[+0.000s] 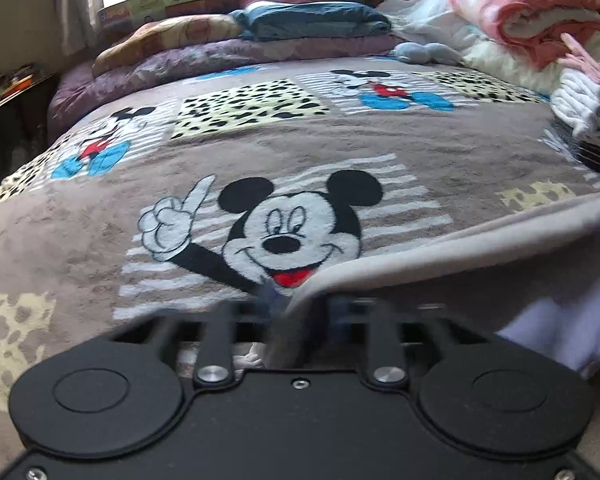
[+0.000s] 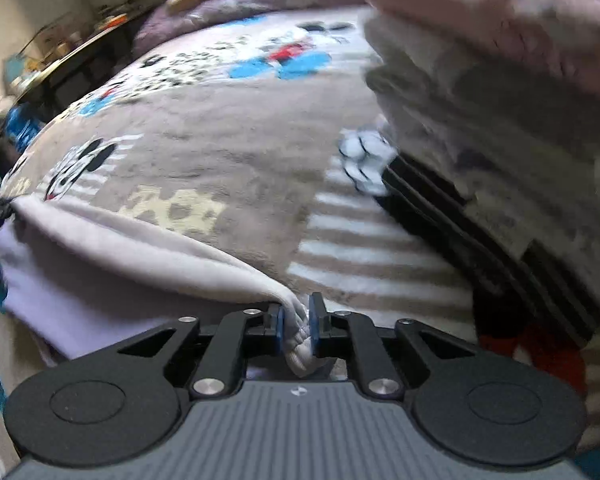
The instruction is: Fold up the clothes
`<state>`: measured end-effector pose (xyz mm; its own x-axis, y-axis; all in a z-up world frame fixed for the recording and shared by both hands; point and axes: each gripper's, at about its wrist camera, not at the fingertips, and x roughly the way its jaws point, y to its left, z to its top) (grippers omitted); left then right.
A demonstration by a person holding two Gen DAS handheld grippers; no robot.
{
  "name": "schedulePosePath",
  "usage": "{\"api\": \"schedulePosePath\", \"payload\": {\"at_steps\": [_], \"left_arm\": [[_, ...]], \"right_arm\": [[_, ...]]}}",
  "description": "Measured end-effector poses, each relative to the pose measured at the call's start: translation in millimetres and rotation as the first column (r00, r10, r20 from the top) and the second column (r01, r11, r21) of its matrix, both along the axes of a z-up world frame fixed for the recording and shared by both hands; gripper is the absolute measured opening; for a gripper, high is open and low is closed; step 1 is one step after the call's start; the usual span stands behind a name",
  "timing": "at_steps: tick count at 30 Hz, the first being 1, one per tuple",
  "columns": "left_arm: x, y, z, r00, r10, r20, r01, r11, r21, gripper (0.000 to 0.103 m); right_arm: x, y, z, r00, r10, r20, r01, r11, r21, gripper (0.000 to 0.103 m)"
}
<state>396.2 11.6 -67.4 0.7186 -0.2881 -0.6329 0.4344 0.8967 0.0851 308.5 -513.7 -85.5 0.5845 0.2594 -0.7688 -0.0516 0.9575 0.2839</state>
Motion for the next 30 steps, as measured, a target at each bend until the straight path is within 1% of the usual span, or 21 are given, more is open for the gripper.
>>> {"api": "schedulePosePath", "payload": {"at_steps": [1, 2, 3, 6, 9, 10, 11, 12, 14, 16, 19, 21, 23, 25, 27, 28, 30], "left_arm": [[2.0, 1.5, -1.2, 1.0, 0.03, 0.001, -0.03, 0.999, -0.013, 0.064], [4.0, 3.1, -2.4, 0.998, 0.062, 0.001, -0.062, 0.998, -0.026, 0.063], [7.1, 5.6, -4.3, 0.996, 0.088, -0.014, -0.089, 0.994, -0.056, 0.063], [8.3, 8.5, -3.1, 0.993, 0.119, -0.012, -0.12, 0.987, -0.109, 0.063], [15.0, 22.4, -6.2, 0.973, 0.223, -0.062, -0.231, 0.956, -0.18, 0.064], [17.3, 27.2, -7.2, 0.963, 0.257, -0.081, -0.268, 0.942, -0.202, 0.064], [19.6, 32.0, -8.3, 0.952, 0.29, -0.101, -0.306, 0.926, -0.223, 0.064], [21.9, 36.8, -9.4, 0.939, 0.322, -0.121, -0.342, 0.908, -0.243, 0.064], [18.6, 38.3, -4.1, 0.937, 0.336, -0.092, -0.348, 0.909, -0.23, 0.064], [13.2, 38.3, 3.8, 0.937, 0.346, -0.055, -0.349, 0.911, -0.217, 0.064], [2.8, 34.8, 16.1, 0.942, 0.335, 0.009, -0.328, 0.928, -0.175, 0.064], [-9.3, 31.2, 24.7, 0.962, 0.267, 0.055, -0.253, 0.95, -0.184, 0.063], [-27.4, 15.8, 34.8, 0.981, 0.162, 0.107, -0.141, 0.974, -0.179, 0.063], [-48.2, -5.5, 42.9, 0.988, 0.037, 0.149, -0.012, 0.987, -0.162, 0.063], [-73.9, -35.1, 44.4, 0.98, -0.105, 0.171, 0.127, 0.984, -0.123, 0.063], [-88.0, -51.0, 42.6, 0.969, -0.174, 0.176, 0.193, 0.976, -0.097, 0.063], [-116.1, -82.8, 39.1, 0.934, -0.31, 0.18, 0.322, 0.946, -0.044, 0.063]], "right_arm": [[1.4, -4.8, -2.9, 1.0, -0.025, -0.007, 0.025, 0.999, 0.039, 0.019], [1.9, -8.0, -5.1, 0.999, -0.04, -0.011, 0.04, 0.997, 0.064, 0.02], [1.2, -9.2, -6.5, 0.999, -0.047, -0.01, 0.047, 0.996, 0.076, 0.021], [-2.2, -12.2, -9.5, 0.998, -0.065, -0.006, 0.065, 0.992, 0.111, 0.021], [-5.3, -20.8, -13.3, 0.995, -0.103, -0.017, 0.105, 0.979, 0.176, 0.022], [-5.4, -25.8, -16.1, 0.991, -0.131, -0.031, 0.134, 0.968, 0.21, 0.024], [-5.6, -30.0, -19.2, 0.987, -0.156, -0.045, 0.162, 0.958, 0.238, 0.03], [-6.0, -32.3, -23.1, 0.982, -0.178, -0.059, 0.187, 0.948, 0.256, 0.039], [-7.2, -35.9, -29.3, 0.973, -0.215, -0.082, 0.23, 0.931, 0.285, 0.04], [-11.4, -34.1, -27.2, 0.972, -0.225, -0.067, 0.235, 0.929, 0.288, 0.04], [-19.0, -32.0, -20.7, 0.969, -0.244, -0.033, 0.244, 0.931, 0.272, 0.042], [-24.6, -28.6, -14.7, 0.971, -0.237, -0.006, 0.231, 0.94, 0.251, 0.044], [-29.8, -26.4, -10.9, 0.973, -0.229, 0.009, 0.219, 0.942, 0.256, 0.045], [-35.4, -25.9, -9.7, 0.972, -0.234, 0.015, 0.222, 0.939, 0.263, 0.045], [-39.4, -25.7, -11.3, 0.968, -0.25, 0.017, 0.236, 0.932, 0.274, 0.045], [-41.1, -25.4, -12.8, 0.966, -0.258, 0.018, 0.242, 0.928, 0.282, 0.046], [-43.8, -23.3, -16.8, 0.963, -0.268, 0.024, 0.248, 0.919, 0.305, 0.048]]}}
